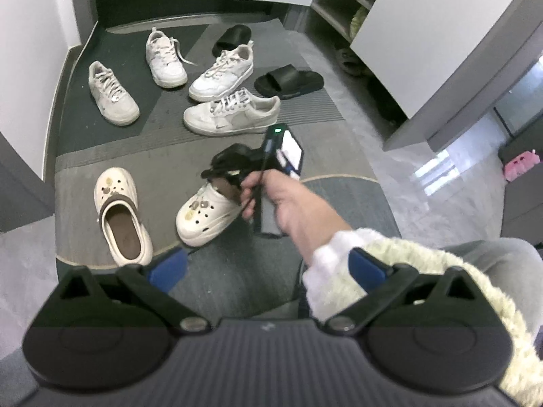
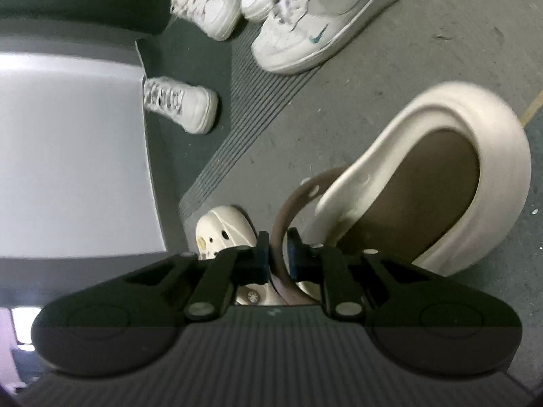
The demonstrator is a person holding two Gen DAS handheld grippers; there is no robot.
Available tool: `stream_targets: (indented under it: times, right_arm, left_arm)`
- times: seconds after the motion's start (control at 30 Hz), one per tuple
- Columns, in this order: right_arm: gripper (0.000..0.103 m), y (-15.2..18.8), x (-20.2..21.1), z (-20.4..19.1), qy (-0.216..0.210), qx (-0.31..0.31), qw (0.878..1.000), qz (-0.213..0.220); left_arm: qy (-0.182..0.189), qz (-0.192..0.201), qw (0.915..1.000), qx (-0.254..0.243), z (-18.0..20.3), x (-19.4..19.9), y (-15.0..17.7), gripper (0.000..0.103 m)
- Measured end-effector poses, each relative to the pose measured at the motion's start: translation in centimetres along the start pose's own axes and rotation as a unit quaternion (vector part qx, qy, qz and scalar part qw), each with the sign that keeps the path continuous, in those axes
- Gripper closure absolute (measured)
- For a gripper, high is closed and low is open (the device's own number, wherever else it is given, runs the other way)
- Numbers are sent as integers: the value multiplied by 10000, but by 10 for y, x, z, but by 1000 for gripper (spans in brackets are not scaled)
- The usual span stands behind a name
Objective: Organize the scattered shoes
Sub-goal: 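Lift the cream clog by its strap with the right gripper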
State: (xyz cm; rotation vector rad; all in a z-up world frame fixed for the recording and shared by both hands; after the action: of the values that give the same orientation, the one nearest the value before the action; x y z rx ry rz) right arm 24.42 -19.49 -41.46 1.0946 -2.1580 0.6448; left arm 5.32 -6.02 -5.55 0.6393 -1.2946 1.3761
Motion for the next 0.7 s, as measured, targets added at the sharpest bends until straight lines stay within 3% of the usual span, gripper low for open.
stream_targets:
  times: [0.1, 0.27, 0.5, 0.57, 0.6, 0.7]
  right_arm:
    - [87, -2, -2, -14, 285, 587, 9978, -111]
    - [82, -1, 0, -14, 349, 1185, 9918, -333]
    - [45, 2, 13, -8, 381, 1659, 9794, -1088]
    - [32, 1, 19, -3, 267, 1454, 9830, -1093]
    - [21, 1, 21, -1, 178, 1334, 9851, -1068]
    - [16, 0, 36, 27, -143, 736, 9952, -637]
  left_arm:
    - [-22, -54, 10000, -24, 2, -3, 2, 1]
    - [-43, -77, 10000, -39, 2, -5, 3, 1]
    - [-28, -166, 9998, -97, 1, -7, 7, 1]
    - [-2, -187, 9997, -142, 2, -7, 9, 1]
    - [11, -189, 9997, -160, 3, -6, 9, 1]
    - [46, -188, 9996, -198, 4, -7, 9, 1]
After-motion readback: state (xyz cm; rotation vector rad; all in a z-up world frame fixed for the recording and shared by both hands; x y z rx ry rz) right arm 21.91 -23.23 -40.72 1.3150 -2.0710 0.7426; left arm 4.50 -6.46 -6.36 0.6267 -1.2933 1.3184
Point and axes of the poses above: each gripper's, at about its wrist camera, not at the fingertips, and x roughly against the way its jaws point, z to its right, y to its underside, the point moved 6 cm from there along -x, roughly the way its jaws point, and after that the axes turned 9 degrees about x, right-handed, at the moved point
